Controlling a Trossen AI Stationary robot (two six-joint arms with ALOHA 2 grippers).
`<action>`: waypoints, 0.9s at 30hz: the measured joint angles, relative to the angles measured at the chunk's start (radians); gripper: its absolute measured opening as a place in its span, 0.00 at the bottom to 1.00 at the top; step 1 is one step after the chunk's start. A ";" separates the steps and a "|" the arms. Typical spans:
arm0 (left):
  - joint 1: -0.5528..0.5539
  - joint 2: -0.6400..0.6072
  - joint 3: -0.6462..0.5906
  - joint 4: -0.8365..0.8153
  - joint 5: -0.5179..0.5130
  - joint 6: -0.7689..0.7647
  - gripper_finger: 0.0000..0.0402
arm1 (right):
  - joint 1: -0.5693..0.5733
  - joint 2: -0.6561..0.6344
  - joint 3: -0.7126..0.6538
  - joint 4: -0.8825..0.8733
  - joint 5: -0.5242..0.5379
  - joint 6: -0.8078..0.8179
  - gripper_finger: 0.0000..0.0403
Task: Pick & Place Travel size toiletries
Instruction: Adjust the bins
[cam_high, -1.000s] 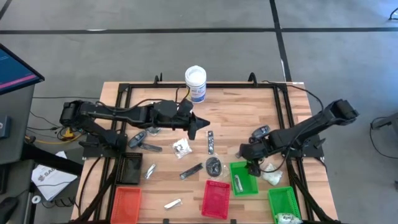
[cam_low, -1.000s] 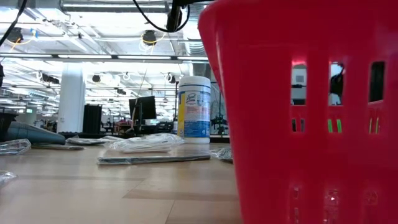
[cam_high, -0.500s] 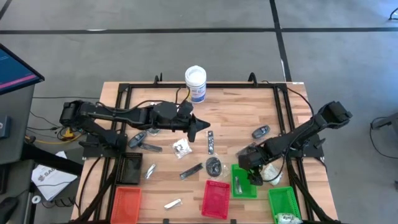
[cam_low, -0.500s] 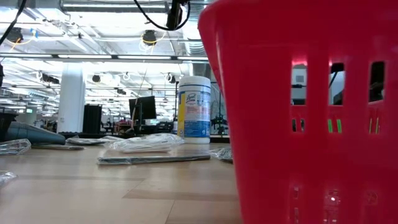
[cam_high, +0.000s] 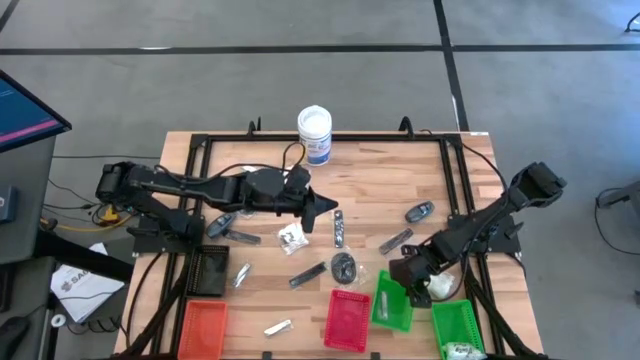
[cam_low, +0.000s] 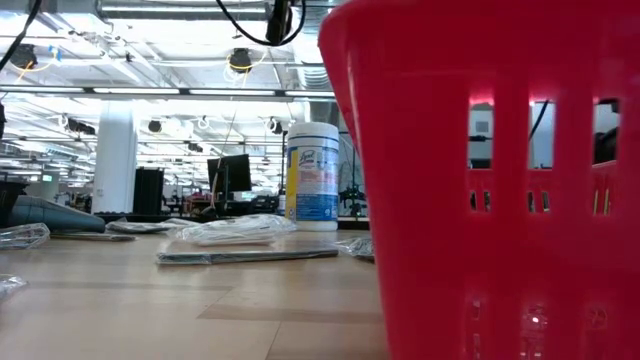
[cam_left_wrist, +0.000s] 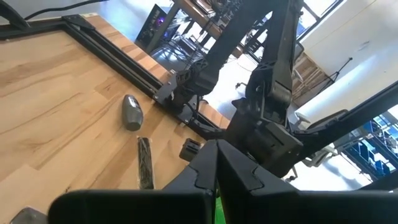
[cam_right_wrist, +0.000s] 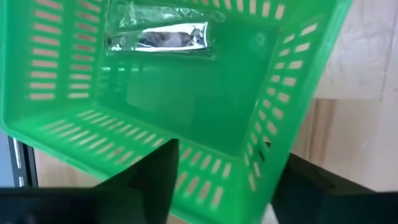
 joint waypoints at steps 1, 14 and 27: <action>-0.004 0.000 0.000 0.000 -0.001 0.000 0.00 | 0.003 0.000 0.000 0.000 -0.001 0.000 0.46; -0.037 0.000 0.000 0.000 -0.042 -0.003 0.00 | 0.086 -0.001 0.073 -0.121 -0.009 -0.068 0.02; -0.057 0.000 0.000 0.002 -0.063 -0.006 0.00 | 0.201 0.006 0.074 -0.145 -0.008 0.051 0.03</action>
